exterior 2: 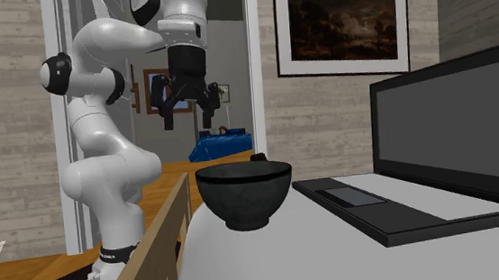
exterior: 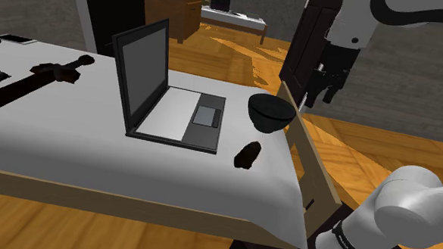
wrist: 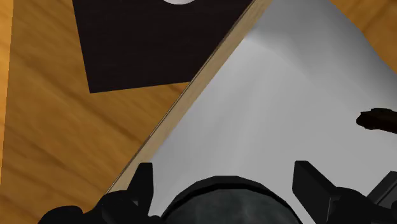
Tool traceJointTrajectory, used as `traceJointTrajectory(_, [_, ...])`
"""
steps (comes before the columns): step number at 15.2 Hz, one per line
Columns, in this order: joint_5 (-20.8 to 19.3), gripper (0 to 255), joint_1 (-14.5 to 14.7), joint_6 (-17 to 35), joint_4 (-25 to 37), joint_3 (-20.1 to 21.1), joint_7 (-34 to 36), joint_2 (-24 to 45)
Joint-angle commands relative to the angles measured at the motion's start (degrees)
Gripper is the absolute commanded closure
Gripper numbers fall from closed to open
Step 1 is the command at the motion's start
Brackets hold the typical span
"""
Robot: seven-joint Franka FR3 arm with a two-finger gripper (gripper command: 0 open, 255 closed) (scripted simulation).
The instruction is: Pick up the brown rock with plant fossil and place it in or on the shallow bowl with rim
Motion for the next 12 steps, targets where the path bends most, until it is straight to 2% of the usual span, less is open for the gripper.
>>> traceJointTrajectory(1, [0.0,0,0.0,0.0,0.0,0.0,0.0,0.0])
traceJointTrajectory(12, [9.93,0,6.84,9.88,-2.23,9.84,6.12,5.69])
